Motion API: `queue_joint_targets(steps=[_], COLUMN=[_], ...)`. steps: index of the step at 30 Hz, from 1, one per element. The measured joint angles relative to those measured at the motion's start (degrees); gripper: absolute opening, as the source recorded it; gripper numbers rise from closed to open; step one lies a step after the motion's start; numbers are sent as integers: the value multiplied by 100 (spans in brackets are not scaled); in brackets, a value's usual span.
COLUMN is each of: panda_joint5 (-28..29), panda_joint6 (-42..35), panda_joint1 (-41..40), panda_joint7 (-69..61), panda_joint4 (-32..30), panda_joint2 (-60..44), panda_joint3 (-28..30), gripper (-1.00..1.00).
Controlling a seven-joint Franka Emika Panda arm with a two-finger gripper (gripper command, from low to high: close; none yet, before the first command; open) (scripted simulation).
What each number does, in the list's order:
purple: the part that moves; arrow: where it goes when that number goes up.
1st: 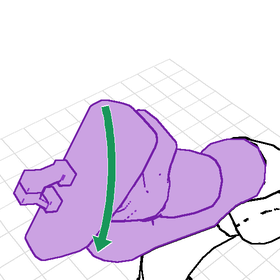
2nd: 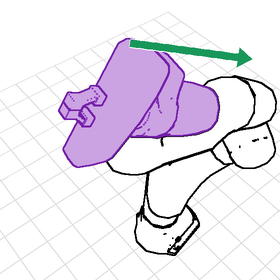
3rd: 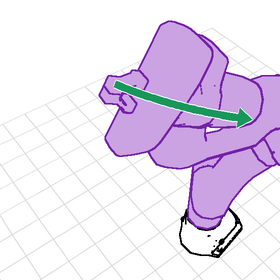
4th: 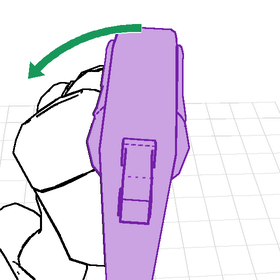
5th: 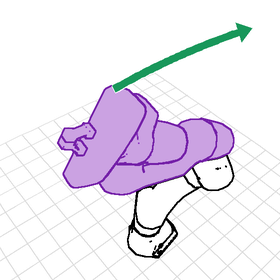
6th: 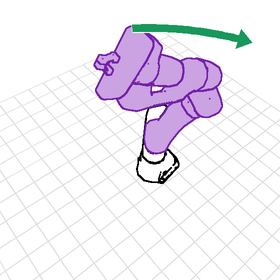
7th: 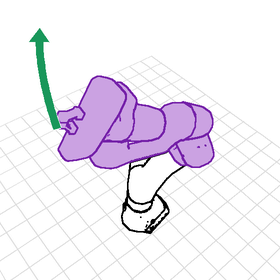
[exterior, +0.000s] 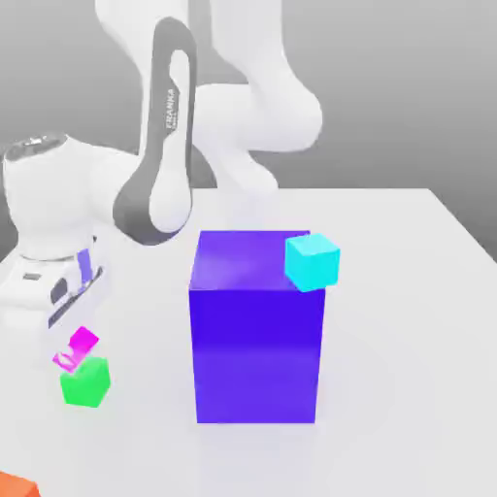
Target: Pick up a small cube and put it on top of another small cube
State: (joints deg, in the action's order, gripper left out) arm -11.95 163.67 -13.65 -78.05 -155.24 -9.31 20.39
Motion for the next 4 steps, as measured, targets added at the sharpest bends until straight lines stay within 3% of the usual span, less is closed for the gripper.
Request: queue_joint_targets(steps=[4], panda_joint5=[0], panda_joint6=[-1], panda_joint1=[0], panda_joint7=[0], panda_joint4=[0], panda_joint2=[0], panda_joint3=[0], gripper=[100])
